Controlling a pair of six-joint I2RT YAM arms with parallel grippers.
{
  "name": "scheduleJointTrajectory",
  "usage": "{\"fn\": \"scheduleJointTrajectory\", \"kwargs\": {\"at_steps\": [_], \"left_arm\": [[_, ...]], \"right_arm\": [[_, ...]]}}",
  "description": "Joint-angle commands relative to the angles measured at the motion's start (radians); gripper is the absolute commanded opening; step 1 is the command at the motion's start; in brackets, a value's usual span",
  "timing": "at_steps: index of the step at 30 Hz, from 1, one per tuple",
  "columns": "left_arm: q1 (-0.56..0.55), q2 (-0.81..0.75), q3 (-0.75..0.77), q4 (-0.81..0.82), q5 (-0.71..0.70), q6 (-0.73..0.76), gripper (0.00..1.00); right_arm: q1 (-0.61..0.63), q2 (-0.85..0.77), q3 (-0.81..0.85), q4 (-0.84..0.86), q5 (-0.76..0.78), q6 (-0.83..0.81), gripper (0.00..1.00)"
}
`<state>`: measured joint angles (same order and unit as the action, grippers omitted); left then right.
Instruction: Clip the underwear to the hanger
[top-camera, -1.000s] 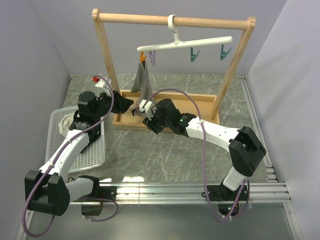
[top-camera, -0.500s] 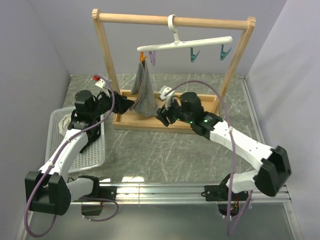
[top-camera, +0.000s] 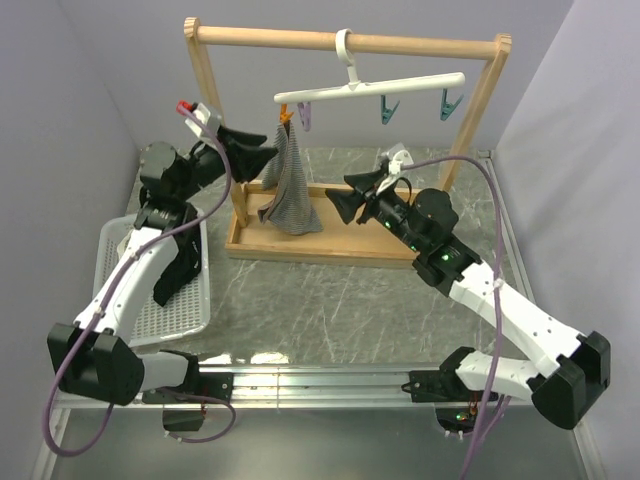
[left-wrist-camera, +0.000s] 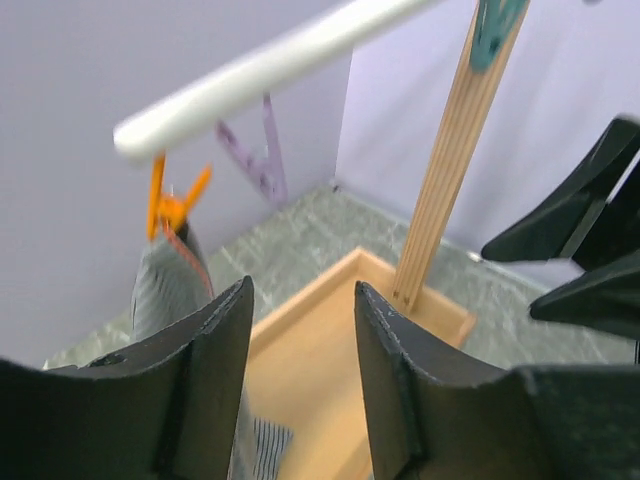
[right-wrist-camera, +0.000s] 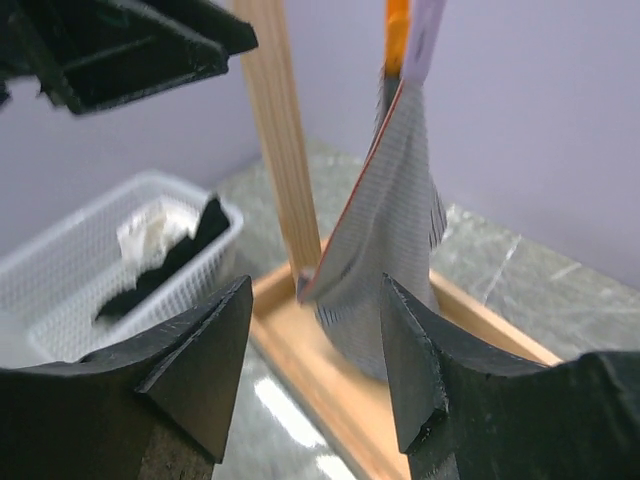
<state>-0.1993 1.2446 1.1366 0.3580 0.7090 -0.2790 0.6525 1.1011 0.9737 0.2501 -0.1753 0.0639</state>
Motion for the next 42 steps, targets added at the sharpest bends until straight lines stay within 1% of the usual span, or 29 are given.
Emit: {"fn": "scheduleJointTrajectory", "kwargs": {"at_steps": [1, 3, 5, 8, 10, 16, 26, 30, 31, 34, 37, 38, 42], "left_arm": [[-0.035, 0.052, 0.107, 0.072, -0.061, -0.083, 0.5], [-0.064, 0.078, 0.149, 0.061, -0.115, -0.098, 0.5], [-0.074, 0.091, 0.167, 0.058, -0.144, -0.129, 0.5], [-0.075, 0.096, 0.187, 0.053, -0.187, -0.156, 0.51], [-0.075, 0.093, 0.189, 0.053, -0.21, -0.164, 0.52], [-0.075, 0.087, 0.196, 0.024, -0.227, -0.178, 0.53], [-0.075, 0.085, 0.221, 0.016, -0.243, -0.213, 0.56], [-0.075, 0.096, 0.255, -0.023, -0.24, -0.224, 0.56], [-0.075, 0.099, 0.265, -0.06, -0.237, -0.224, 0.57], [-0.075, 0.118, 0.311, -0.112, -0.223, -0.223, 0.57], [-0.074, 0.142, 0.341, -0.16, -0.223, -0.224, 0.59], [-0.075, 0.145, 0.356, -0.178, -0.226, -0.223, 0.59], [-0.075, 0.182, 0.408, -0.243, -0.221, -0.233, 0.61]], "right_arm": [[-0.007, 0.068, 0.062, 0.181, 0.089, 0.12, 0.61], [-0.007, 0.13, 0.098, 0.218, 0.138, 0.142, 0.59], [-0.007, 0.186, 0.123, 0.29, 0.154, 0.157, 0.6], [0.006, 0.253, 0.181, 0.339, 0.2, 0.133, 0.6], [0.007, 0.292, 0.233, 0.334, 0.227, 0.12, 0.59], [0.009, 0.388, 0.318, 0.348, 0.23, 0.082, 0.57], [0.009, 0.508, 0.439, 0.33, 0.232, 0.08, 0.58], [0.009, 0.545, 0.477, 0.324, 0.24, 0.067, 0.58], [0.007, 0.557, 0.494, 0.321, 0.24, 0.065, 0.58], [0.006, 0.569, 0.519, 0.31, 0.234, 0.054, 0.56], [0.004, 0.583, 0.527, 0.301, 0.226, 0.043, 0.5], [0.001, 0.583, 0.523, 0.302, 0.221, 0.042, 0.45], [-0.007, 0.579, 0.511, 0.301, 0.215, 0.03, 0.33]]}}
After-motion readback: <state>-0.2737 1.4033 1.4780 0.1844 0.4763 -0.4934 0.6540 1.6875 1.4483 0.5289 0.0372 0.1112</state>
